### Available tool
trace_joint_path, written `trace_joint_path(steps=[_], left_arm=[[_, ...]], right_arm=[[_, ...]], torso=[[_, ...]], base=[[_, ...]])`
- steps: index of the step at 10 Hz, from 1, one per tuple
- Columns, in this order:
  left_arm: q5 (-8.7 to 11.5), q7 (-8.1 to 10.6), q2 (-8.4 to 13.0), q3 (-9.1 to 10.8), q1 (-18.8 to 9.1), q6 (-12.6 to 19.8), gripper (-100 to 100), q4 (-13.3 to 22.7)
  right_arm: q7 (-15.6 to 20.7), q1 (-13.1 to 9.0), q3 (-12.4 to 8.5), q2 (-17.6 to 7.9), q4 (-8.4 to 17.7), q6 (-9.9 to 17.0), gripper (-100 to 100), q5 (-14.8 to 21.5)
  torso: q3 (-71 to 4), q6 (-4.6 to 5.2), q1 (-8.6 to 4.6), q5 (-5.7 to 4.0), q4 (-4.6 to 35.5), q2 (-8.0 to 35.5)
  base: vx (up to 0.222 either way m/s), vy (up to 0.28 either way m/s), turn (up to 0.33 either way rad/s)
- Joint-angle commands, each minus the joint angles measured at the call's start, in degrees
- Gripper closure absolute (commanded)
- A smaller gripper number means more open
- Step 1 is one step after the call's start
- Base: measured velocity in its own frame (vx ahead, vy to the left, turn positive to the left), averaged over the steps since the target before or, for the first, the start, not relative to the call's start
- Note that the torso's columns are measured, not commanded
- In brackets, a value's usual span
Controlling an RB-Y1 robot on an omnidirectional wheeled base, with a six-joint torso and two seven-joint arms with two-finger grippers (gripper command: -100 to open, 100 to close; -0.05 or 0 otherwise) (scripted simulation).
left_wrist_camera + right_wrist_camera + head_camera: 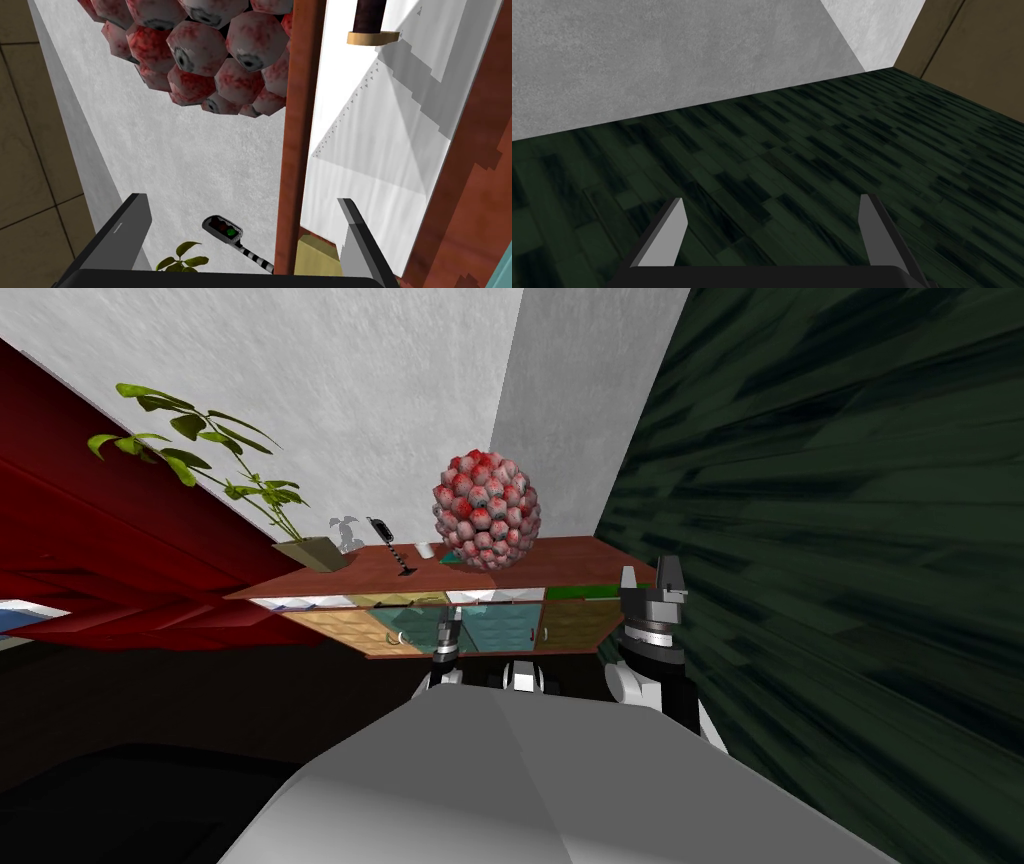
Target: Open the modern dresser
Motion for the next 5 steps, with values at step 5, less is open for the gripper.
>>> trace_joint_path(steps=[5], left_arm=[[0.2, 0.12, -1.41, 0.14, -2.25, -7.48, -100, 10.95]], right_arm=[[0.0, 0.0, 0.0, 0.0, 0.0, 0.0, 0, 0.0]], torso=[[-0.04, 0.0, -0.08, -0.02, -0.02, -0.06]], base=[[0.052, -0.079, -0.004]])
